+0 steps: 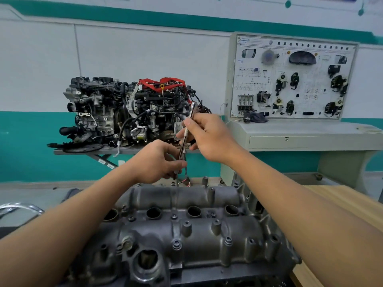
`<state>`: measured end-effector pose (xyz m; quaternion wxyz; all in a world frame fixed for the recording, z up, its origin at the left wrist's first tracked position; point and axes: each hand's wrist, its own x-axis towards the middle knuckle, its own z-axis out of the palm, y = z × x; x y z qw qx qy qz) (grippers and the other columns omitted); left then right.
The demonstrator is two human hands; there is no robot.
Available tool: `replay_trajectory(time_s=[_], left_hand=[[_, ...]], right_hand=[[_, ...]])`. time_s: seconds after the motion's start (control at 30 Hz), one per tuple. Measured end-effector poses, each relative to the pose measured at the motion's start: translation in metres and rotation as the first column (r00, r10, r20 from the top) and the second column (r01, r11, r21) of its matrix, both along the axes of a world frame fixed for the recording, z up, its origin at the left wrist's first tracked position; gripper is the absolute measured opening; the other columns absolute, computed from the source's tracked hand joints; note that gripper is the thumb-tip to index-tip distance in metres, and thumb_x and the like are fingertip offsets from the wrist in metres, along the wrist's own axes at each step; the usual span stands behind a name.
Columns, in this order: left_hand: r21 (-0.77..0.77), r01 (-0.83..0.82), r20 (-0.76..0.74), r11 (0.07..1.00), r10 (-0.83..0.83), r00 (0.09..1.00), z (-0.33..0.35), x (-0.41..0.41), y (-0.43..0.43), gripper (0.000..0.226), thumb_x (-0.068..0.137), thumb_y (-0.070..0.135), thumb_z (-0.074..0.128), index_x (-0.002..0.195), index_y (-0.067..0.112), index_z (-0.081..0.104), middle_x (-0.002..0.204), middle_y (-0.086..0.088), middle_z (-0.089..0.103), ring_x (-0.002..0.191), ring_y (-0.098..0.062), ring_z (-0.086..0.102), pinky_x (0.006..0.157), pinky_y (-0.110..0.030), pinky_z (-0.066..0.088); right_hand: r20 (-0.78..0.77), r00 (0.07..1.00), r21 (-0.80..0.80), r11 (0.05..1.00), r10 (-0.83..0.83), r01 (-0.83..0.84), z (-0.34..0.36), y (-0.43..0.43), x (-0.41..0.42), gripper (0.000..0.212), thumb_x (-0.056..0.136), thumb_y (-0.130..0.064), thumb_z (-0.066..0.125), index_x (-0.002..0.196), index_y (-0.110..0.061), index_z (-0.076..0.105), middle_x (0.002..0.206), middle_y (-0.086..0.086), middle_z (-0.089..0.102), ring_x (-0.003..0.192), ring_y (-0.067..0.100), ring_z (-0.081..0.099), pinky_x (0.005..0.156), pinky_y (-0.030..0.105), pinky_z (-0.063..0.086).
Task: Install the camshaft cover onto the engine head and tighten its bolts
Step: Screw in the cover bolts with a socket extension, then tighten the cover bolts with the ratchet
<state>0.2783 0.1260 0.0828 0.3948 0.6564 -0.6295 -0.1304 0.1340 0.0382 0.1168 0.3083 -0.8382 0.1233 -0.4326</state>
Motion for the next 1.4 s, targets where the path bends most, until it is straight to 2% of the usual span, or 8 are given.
replay_trajectory(time_s=[0.2,0.4,0.57,0.73,1.03,1.2,1.33,1.4], left_hand=[[0.014,0.165,-0.034,0.986,-0.165,0.986,0.003,-0.023,0.020,0.015,0.091,0.016,0.072,0.094,0.002,0.072,0.080,-0.012,0.077,0.074,-0.026,0.074,0.069,-0.031,0.062],[0.014,0.340,-0.082,0.940,-0.337,0.938,0.021,-0.073,0.033,0.018,0.092,0.014,0.069,0.097,-0.003,0.070,0.088,-0.015,0.077,0.081,-0.030,0.075,0.074,-0.034,0.063],[-0.025,0.429,-0.174,0.903,-0.426,0.888,0.032,-0.132,0.037,0.015,0.092,0.018,0.068,0.098,0.004,0.071,0.087,-0.012,0.078,0.073,-0.020,0.074,0.070,-0.032,0.063],[0.037,0.593,-0.274,0.804,-0.562,0.780,0.013,-0.225,0.029,0.008,0.091,0.005,0.069,0.098,0.006,0.067,0.085,-0.014,0.078,0.080,-0.029,0.076,0.074,-0.036,0.064],[0.068,0.774,-0.684,0.629,-0.536,0.495,-0.051,-0.417,0.025,0.024,0.086,-0.003,0.052,0.102,0.002,0.069,0.070,-0.007,0.061,0.056,-0.017,0.058,0.063,-0.033,0.057],[0.116,0.769,-0.805,0.629,-0.394,0.443,-0.075,-0.469,0.024,0.029,0.082,0.002,0.037,0.091,0.004,0.065,0.055,0.000,0.041,0.043,-0.012,0.027,0.041,-0.020,0.027],[0.129,0.753,-0.896,0.645,-0.249,0.368,-0.085,-0.459,0.011,0.022,0.088,0.015,0.037,0.081,0.009,0.056,0.049,0.004,0.028,0.038,-0.009,0.021,0.038,-0.018,0.015],[0.142,0.752,-0.910,0.644,-0.213,0.355,-0.084,-0.444,0.003,0.036,0.095,0.036,0.040,0.069,0.014,0.052,0.049,0.005,0.023,0.037,-0.009,0.019,0.040,-0.019,0.012]], right_hand=[[-0.077,0.994,-0.021,0.997,0.073,-0.075,0.016,0.026,-0.030,0.025,0.106,-0.019,0.042,0.094,-0.008,0.062,0.079,0.002,0.075,0.068,0.016,0.073,0.055,0.028,0.057],[0.055,0.997,0.147,0.988,0.045,-0.053,0.026,0.046,-0.092,0.025,0.107,-0.016,0.040,0.093,-0.009,0.060,0.073,0.002,0.075,0.067,0.021,0.073,0.055,0.028,0.056],[0.204,0.968,0.316,0.946,-0.147,0.077,0.023,0.058,-0.166,0.024,0.106,-0.019,0.042,0.094,-0.007,0.060,0.078,0.006,0.076,0.070,0.023,0.074,0.055,0.025,0.055],[0.083,0.927,0.424,0.855,-0.365,0.299,0.002,0.083,-0.266,0.022,0.100,-0.028,0.057,0.086,-0.013,0.066,0.084,0.006,0.077,0.070,0.018,0.071,0.056,0.023,0.052],[-0.322,0.613,0.176,0.590,-0.722,0.788,-0.051,0.141,-0.430,0.029,0.087,-0.039,0.072,0.076,-0.013,0.077,0.064,-0.006,0.068,0.060,0.004,0.057,0.054,0.019,0.045],[-0.392,0.506,0.285,0.422,-0.768,0.861,-0.084,0.138,-0.503,0.039,0.095,-0.050,0.058,0.081,-0.018,0.075,0.081,-0.004,0.076,0.068,0.007,0.065,0.064,0.027,0.048],[-0.638,0.213,-0.085,0.342,-0.740,0.936,-0.154,0.101,-0.520,0.016,0.094,-0.027,0.062,0.098,-0.018,0.075,0.094,0.000,0.074,0.081,0.014,0.065,0.076,0.029,0.051],[-0.714,0.138,-0.178,0.369,-0.686,0.912,-0.183,0.079,-0.509,0.027,0.092,-0.026,0.060,0.117,-0.020,0.069,0.111,0.003,0.070,0.100,0.024,0.064,0.086,0.037,0.054]])
